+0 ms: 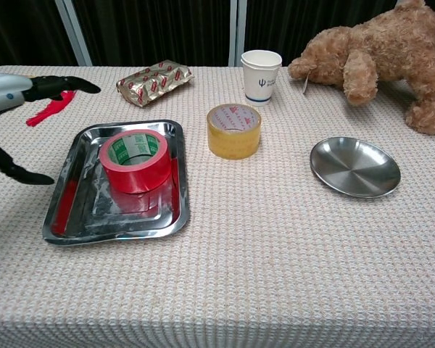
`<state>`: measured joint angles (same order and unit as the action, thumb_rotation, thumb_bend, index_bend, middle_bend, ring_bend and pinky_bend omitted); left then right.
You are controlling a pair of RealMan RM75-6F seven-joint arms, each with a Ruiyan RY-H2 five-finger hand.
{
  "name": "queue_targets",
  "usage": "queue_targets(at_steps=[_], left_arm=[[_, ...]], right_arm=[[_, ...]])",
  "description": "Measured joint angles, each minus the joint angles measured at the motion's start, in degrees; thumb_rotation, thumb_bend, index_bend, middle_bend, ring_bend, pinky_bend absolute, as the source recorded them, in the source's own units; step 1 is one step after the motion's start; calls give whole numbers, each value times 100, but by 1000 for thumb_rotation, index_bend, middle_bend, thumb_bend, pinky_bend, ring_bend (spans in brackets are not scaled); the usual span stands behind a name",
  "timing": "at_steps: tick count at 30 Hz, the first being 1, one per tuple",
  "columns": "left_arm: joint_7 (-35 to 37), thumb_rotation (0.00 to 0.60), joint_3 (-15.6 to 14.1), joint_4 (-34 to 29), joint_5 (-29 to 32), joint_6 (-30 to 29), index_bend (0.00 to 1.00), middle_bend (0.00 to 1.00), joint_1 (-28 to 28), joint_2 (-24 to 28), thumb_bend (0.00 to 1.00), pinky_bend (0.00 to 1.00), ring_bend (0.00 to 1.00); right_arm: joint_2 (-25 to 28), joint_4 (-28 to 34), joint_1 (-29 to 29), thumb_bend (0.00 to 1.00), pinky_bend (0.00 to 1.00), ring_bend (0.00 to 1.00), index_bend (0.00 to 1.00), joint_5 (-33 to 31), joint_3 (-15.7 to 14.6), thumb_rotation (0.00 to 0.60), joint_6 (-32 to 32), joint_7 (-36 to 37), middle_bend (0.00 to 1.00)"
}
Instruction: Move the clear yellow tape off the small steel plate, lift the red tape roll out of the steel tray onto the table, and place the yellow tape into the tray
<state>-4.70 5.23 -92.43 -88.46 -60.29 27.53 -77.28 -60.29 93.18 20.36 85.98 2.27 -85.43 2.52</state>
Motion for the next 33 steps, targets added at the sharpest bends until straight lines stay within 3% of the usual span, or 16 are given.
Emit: queue_targets(at_steps=[22, 33], left_arm=[[109, 600, 304, 694, 963, 1807, 55, 11, 1430, -443, 88, 117, 0], [-158, 600, 200, 747, 1437, 2004, 55, 157, 1644, -490, 101, 119, 0]], right_arm=[[-12, -659, -608, 0, 0, 0, 0, 165, 175, 600, -393, 593, 0], [-69, -790, -681, 0, 0, 0, 0, 166, 295, 600, -344, 681, 0]])
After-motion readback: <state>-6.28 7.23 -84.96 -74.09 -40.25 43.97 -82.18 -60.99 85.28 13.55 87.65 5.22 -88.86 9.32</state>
